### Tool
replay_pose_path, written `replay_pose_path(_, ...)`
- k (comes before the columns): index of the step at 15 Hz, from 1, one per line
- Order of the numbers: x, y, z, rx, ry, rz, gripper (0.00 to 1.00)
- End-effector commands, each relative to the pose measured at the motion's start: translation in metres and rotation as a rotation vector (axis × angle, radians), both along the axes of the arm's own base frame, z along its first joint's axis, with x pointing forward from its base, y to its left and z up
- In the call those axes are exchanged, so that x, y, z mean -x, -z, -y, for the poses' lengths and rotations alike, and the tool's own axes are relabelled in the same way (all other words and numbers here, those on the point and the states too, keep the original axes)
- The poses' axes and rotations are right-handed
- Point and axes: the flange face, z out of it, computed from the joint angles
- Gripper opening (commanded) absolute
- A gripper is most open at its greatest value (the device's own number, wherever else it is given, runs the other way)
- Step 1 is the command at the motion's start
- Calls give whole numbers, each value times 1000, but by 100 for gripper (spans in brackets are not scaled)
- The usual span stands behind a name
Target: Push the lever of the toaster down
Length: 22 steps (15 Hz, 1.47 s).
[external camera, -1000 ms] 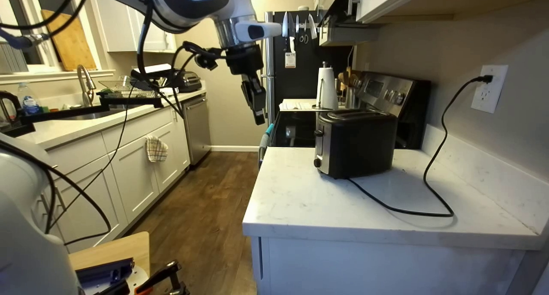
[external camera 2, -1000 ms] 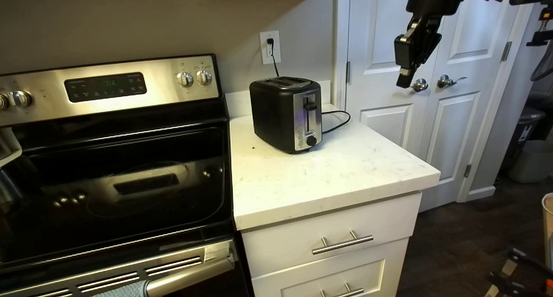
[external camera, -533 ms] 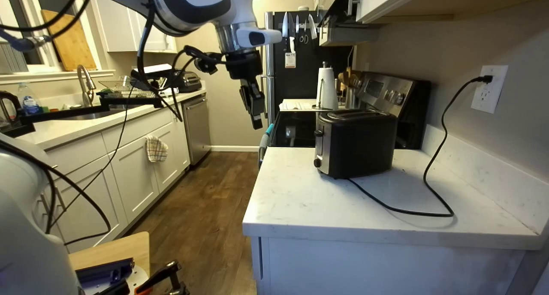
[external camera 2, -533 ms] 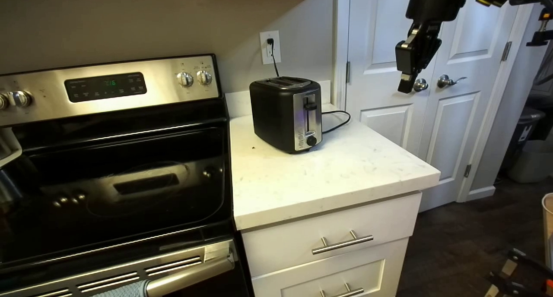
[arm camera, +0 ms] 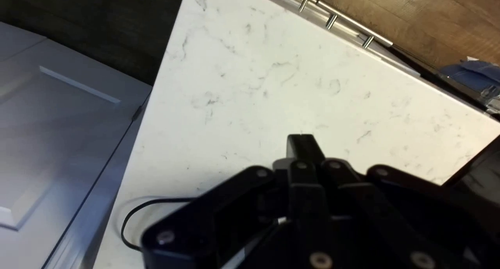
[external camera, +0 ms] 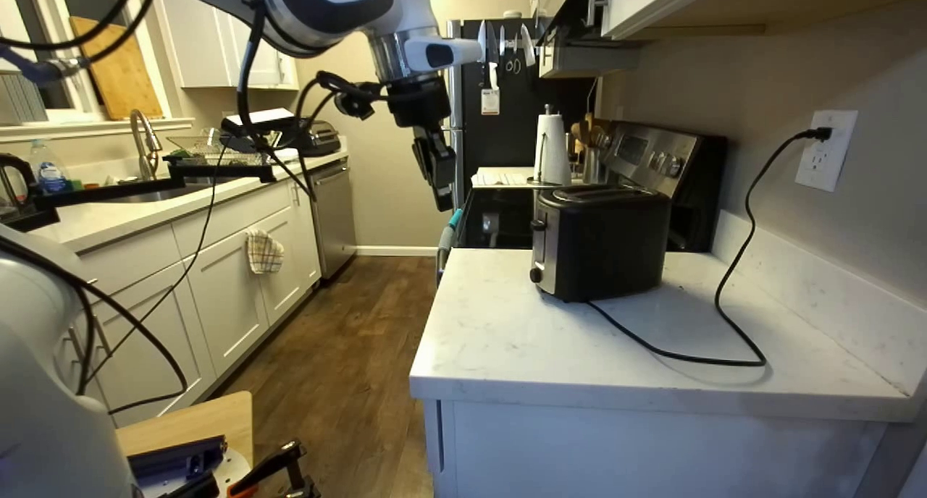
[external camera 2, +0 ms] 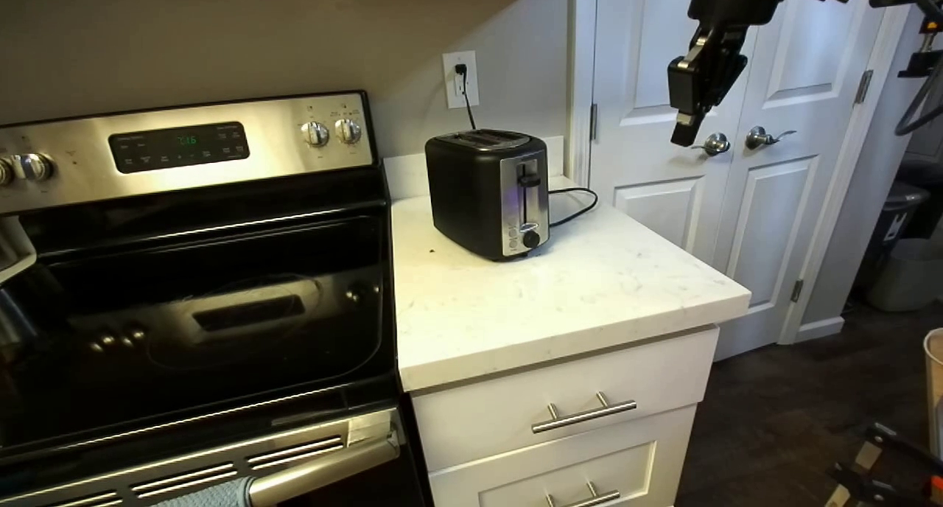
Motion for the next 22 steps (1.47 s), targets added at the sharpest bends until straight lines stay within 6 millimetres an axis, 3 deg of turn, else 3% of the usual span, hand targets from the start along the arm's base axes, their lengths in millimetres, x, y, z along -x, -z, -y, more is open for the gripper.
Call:
replay_pose_path(1, -26, -10, 13, 18, 23, 44, 0)
replay_pose_path(11, -84, 0, 6, 28, -14, 65, 0)
replay_pose_path(18, -124, 45, 3, 37, -63, 147, 0)
replay_pose_path(22, -144, 54, 0, 40, -84, 210, 0)
